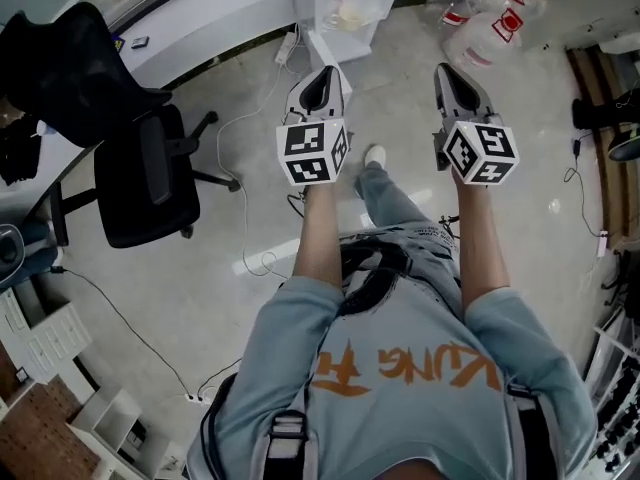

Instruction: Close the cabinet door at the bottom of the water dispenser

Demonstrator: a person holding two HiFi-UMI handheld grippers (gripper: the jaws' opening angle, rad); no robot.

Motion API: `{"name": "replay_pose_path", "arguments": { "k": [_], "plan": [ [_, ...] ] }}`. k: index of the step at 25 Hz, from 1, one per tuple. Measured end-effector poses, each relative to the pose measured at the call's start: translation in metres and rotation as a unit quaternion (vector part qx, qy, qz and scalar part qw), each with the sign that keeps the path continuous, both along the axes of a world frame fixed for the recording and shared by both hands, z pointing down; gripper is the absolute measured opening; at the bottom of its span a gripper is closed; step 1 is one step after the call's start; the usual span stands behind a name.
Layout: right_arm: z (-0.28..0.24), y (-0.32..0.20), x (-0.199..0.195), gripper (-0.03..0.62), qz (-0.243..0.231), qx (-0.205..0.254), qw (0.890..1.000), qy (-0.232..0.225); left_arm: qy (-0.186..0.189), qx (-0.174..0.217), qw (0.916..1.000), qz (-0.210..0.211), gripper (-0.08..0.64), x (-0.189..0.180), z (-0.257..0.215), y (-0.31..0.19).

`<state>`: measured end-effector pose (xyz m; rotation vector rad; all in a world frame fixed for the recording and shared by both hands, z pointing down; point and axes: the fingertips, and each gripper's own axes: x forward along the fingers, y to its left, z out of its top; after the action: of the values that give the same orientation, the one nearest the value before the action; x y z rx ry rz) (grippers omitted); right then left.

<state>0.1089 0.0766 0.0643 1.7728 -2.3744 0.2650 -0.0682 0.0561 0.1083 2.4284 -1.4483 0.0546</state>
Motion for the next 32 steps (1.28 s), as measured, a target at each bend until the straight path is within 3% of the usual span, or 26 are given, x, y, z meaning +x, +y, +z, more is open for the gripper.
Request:
{"name": "replay_pose_path", "arguments": {
  "k": [5, 12, 16, 22, 32],
  "plan": [
    [0.034, -0.055, 0.026, 0.029, -0.012, -0.033, 0.999, -0.001, -0.009, -0.033, 0.9991, -0.026, 0.02, 0.021, 0.03, -0.045],
    [0.061, -0.137, 0.035, 0.029, -0.066, -0.03, 0.997, 0.032, -0.006, -0.054, 0.9954, -0.079, 0.02, 0.043, 0.063, -0.114],
    [0.07, -0.179, 0.033, 0.029, -0.085, -0.031, 0.996, 0.021, -0.02, -0.051, 0.995, -0.084, 0.02, 0.057, 0.064, -0.144],
    [0.108, -0.195, 0.006, 0.029, -0.121, -0.057, 0.991, 0.011, -0.04, -0.066, 0.9925, -0.095, 0.02, 0.043, 0.087, -0.154],
    [0.194, -0.199, -0.025, 0.029, -0.146, -0.096, 0.984, 0.019, -0.076, -0.103, 0.9899, -0.06, 0.02, 0.034, 0.176, -0.162]
  ]
}}
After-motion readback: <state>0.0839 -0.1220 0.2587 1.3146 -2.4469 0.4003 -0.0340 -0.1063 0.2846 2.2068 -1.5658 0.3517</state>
